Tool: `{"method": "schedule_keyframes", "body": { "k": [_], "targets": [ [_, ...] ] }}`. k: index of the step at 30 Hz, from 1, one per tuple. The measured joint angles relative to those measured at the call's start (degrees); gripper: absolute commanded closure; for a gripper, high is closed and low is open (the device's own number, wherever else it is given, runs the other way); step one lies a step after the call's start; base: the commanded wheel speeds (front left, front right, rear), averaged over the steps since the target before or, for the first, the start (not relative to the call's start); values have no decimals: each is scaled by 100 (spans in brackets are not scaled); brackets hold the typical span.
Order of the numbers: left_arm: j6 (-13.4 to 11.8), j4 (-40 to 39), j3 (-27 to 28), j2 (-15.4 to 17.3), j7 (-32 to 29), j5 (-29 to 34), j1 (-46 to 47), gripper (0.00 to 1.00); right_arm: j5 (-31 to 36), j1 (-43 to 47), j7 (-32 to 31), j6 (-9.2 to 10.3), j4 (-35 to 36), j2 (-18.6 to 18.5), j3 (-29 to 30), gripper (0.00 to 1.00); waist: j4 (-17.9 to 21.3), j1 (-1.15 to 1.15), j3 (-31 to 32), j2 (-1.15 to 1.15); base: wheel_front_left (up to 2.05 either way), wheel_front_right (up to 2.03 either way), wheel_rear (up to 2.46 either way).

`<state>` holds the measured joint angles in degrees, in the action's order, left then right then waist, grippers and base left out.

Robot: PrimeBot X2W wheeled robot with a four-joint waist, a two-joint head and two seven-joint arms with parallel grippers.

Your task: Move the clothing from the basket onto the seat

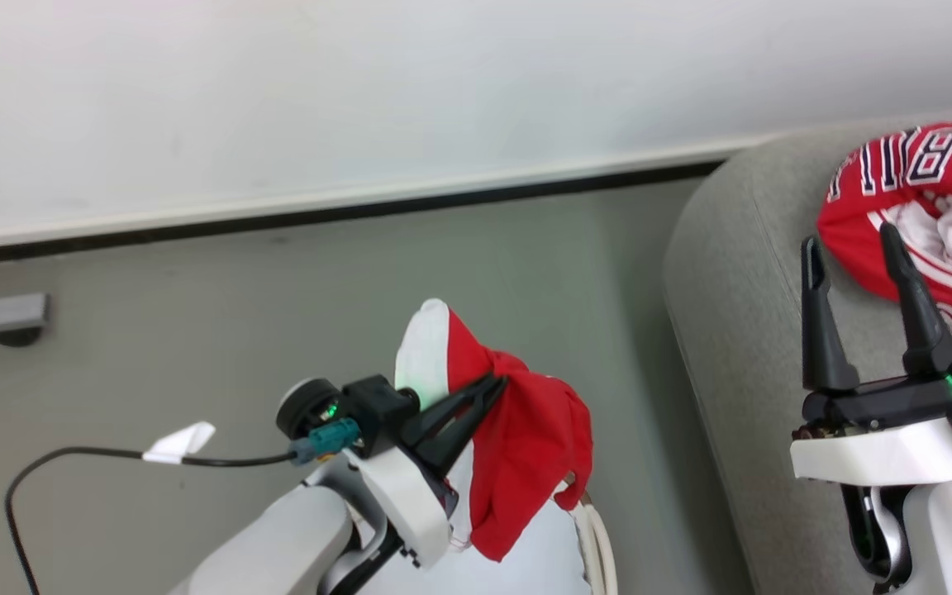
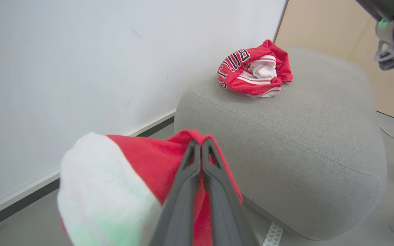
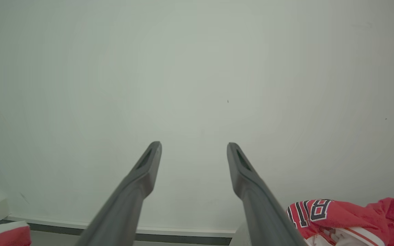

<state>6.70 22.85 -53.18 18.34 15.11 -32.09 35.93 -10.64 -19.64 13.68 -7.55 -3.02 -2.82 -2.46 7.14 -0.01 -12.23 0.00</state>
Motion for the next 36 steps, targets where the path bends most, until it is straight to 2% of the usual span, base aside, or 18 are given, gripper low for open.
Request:
{"method": "schedule_keyframes", "body": {
  "k": [13, 24, 36],
  "targets": [
    [-180, -799, 610, 188, -146, -121, 397, 100, -320, 355, 46, 0, -450, 1, -444, 0, -527, 0, 821, 0, 0, 0, 0],
    [-424, -1463, 1012, 388, -413, -335, 807, 100, -401, 454, 86, 0, -641, 3, -840, 0, -652, 1, 925, 0, 0, 0, 0],
    [-499, -1536, 1060, 407, -454, -404, 856, 100, -298, 381, -7, 0, -856, -103, -1417, 0, -680, 1, 956, 0, 0, 0, 0]
  ]
}}
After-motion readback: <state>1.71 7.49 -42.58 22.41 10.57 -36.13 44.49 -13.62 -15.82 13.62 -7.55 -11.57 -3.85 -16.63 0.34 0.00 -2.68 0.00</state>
